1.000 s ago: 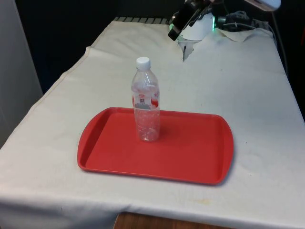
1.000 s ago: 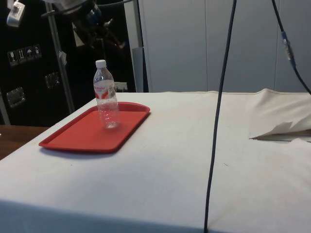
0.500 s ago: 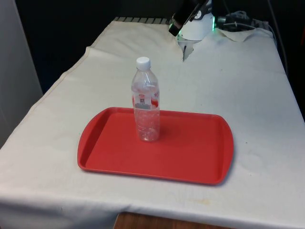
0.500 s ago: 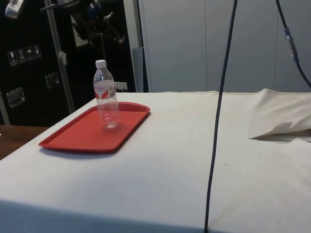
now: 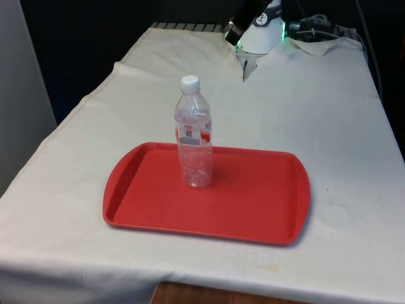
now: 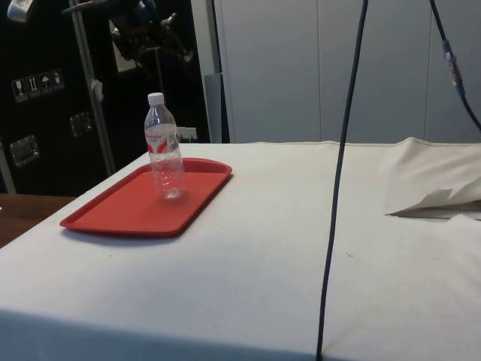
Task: Place the bottle upright on the tray.
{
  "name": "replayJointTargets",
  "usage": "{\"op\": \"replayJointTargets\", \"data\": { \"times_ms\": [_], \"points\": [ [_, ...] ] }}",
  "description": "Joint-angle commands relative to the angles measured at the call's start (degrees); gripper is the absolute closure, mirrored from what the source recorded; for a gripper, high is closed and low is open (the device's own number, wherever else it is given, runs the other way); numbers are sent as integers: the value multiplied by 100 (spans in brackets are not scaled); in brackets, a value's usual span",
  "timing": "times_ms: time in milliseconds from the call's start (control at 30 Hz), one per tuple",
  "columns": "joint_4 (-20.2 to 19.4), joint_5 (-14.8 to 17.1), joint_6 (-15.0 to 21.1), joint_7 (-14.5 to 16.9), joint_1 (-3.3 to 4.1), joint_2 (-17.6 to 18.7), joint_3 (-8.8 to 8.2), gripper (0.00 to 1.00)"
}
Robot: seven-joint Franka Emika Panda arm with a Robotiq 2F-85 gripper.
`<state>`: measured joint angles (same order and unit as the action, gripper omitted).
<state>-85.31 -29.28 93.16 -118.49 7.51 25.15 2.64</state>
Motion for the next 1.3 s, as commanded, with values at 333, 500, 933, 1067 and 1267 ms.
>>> {"op": "replayJointTargets", "data": {
  "times_ms": [333, 500, 933, 1067, 1267],
  "points": [
    [-138, -57, 229, 390, -29, -97, -11, 0],
    [-172, -80, 275, 584, -40, -120, -29, 0],
    [-367, -120, 430, 922, -57, -246, -97, 0],
    [-476, -143, 498, 1037, -69, -315, -115, 0],
    [-607, -160, 567, 1169, -74, -407, -143, 0]
  ]
}}
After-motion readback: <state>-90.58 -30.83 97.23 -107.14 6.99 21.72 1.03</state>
